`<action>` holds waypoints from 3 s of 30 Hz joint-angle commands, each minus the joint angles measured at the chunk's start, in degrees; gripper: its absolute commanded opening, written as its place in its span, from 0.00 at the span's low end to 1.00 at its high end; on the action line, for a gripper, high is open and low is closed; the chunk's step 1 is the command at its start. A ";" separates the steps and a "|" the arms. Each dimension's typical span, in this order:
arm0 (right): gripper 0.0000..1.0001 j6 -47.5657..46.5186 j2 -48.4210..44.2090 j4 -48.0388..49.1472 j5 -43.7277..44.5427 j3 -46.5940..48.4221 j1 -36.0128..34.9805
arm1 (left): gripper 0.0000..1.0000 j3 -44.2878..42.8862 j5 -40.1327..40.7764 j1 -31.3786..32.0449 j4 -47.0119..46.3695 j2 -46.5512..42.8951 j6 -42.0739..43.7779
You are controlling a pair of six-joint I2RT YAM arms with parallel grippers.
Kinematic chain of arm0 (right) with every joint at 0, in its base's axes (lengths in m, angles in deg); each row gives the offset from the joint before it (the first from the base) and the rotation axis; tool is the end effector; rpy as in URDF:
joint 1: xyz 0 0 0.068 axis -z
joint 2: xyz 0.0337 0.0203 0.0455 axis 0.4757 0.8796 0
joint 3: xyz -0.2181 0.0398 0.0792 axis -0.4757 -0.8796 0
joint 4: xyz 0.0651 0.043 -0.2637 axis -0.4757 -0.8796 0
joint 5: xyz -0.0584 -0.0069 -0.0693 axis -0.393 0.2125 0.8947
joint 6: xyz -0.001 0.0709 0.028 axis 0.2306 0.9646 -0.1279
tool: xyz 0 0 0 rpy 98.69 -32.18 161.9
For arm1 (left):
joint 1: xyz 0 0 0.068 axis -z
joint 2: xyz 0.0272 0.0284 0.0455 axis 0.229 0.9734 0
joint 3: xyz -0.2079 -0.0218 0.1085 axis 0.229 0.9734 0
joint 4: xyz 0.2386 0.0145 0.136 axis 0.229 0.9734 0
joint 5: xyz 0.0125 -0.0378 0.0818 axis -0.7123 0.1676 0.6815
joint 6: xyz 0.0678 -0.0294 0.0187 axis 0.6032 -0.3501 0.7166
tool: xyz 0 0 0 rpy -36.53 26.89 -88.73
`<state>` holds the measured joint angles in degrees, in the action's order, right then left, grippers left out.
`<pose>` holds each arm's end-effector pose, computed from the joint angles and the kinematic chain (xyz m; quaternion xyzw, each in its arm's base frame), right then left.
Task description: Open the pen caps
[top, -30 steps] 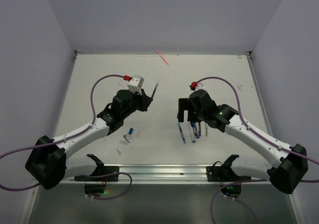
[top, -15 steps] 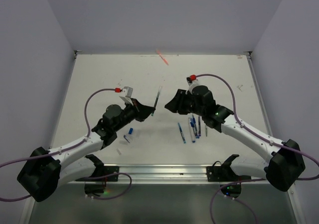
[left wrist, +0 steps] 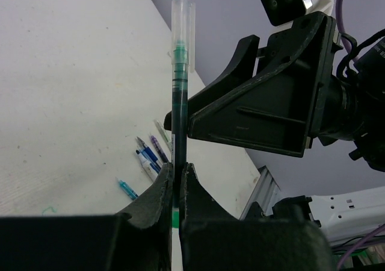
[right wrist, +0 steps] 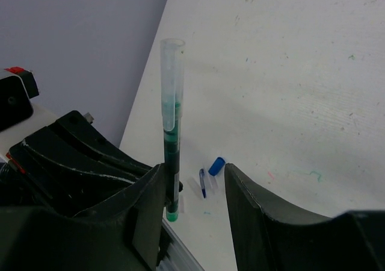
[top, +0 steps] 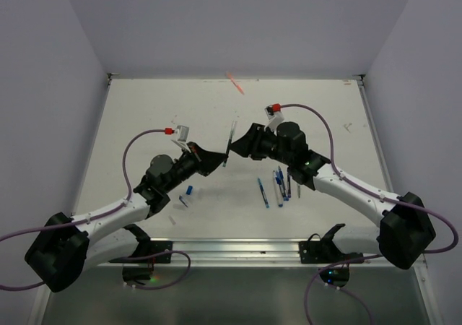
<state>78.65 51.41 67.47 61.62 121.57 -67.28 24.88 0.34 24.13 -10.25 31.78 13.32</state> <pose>0.2587 0.2256 0.2353 -0.0074 0.7959 0.4674 0.3847 0.2196 -0.1839 0.1947 0.0019 0.7033 -0.5330 0.4704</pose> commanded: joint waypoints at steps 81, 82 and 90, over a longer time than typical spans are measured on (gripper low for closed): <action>0.00 -23.49 -8.82 -20.93 -13.23 -2.09 -6.74 | 0.00 -13.45 -7.75 -1.59 11.09 5.08 -1.56; 0.00 -23.58 -8.81 -21.56 -9.21 -2.09 -7.26 | 0.00 -14.25 -5.11 -1.51 13.47 4.82 -1.48; 0.00 -23.15 -4.78 -26.92 6.29 -2.09 -13.16 | 0.00 -18.64 18.73 0.08 25.53 2.97 -2.09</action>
<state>56.27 44.85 44.92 59.24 118.29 -79.54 9.30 6.09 23.82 9.25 36.24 10.19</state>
